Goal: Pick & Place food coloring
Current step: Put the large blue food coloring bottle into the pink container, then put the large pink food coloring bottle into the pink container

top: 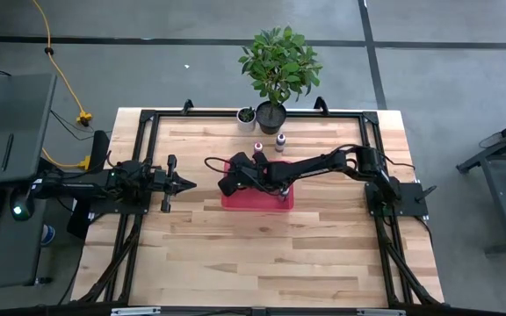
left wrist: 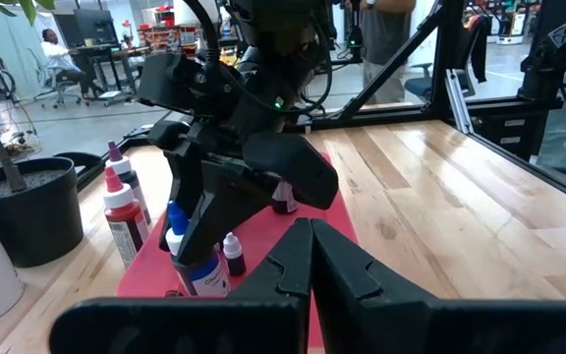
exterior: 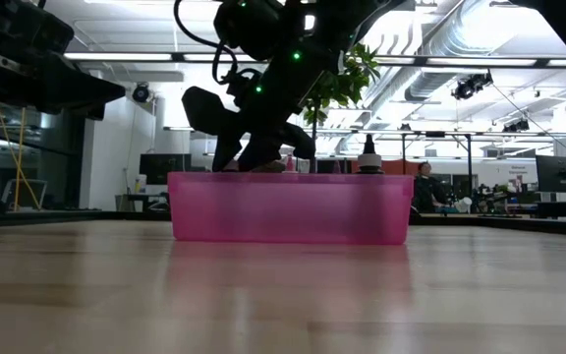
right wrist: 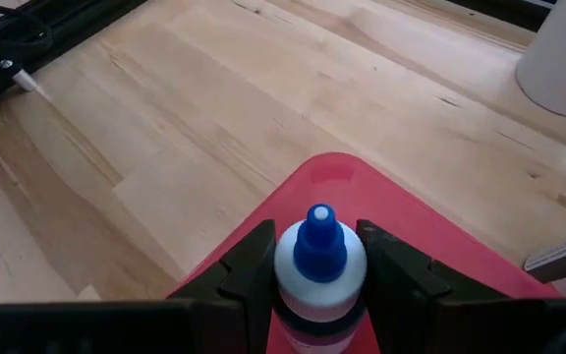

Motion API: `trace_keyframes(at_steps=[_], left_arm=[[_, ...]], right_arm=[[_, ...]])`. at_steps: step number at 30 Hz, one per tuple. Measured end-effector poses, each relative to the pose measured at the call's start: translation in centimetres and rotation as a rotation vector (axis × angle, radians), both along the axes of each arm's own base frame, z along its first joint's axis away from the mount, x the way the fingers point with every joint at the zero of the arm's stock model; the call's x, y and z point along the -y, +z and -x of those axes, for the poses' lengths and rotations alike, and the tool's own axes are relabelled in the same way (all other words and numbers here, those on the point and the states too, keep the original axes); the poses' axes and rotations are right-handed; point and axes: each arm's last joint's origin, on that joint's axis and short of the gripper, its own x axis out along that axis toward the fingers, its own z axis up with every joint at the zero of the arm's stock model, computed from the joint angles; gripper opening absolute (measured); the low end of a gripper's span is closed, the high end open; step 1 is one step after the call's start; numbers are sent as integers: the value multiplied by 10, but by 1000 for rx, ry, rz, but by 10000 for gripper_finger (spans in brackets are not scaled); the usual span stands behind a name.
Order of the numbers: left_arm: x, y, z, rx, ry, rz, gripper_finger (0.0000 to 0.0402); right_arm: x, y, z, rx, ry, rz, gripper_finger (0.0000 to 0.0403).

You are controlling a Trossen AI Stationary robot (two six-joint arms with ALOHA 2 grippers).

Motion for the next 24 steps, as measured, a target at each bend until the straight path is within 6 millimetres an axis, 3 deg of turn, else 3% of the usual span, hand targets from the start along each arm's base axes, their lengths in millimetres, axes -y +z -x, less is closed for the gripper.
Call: trace_keyframes(at_steps=[10,24], left_arm=[[0,0,0,0,0,0,0],[0,0,0,0,0,0,0]], right_arm=[[-2,1,-1,12,25,-21,128],[-4,1,-1,6,59,-32,250]])
